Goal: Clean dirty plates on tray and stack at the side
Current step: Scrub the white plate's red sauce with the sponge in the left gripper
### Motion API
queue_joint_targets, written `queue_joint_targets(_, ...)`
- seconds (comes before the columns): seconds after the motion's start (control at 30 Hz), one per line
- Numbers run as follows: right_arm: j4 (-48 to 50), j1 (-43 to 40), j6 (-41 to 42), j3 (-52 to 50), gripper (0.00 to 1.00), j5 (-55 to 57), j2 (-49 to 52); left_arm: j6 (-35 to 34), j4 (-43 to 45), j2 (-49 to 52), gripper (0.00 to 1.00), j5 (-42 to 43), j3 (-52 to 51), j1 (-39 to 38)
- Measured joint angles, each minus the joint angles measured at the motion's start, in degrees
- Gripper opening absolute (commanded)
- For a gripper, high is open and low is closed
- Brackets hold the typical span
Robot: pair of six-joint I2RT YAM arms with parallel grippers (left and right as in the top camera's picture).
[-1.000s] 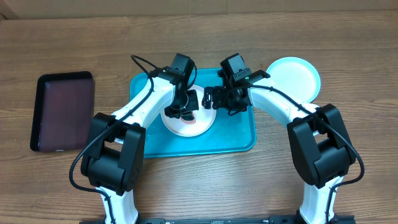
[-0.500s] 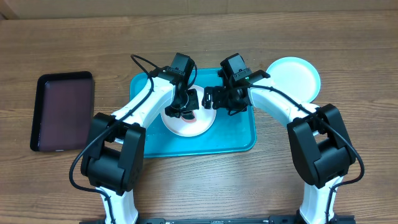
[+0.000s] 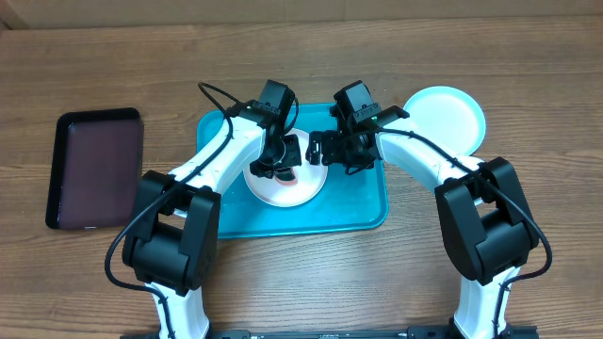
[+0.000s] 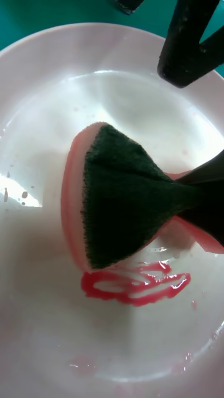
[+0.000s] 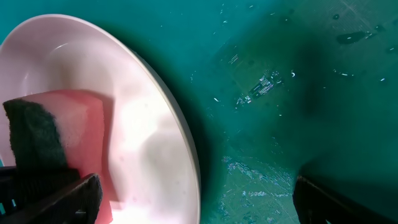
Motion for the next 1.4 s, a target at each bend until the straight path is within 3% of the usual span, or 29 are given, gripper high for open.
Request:
queue_joint_targets(1.13, 0.0, 0.0, 0.0, 0.0, 1.0, 0.0, 0.0, 0.0, 0.6, 0.0, 0.04, 0.0, 0.0, 0.0)
queue_joint_targets(1.4, 4.0, -0.1, 4.7, -0.1, 0.98, -5.9, 0.3, 0.3, -3.0, 0.0, 0.04, 0.0, 0.2, 0.0)
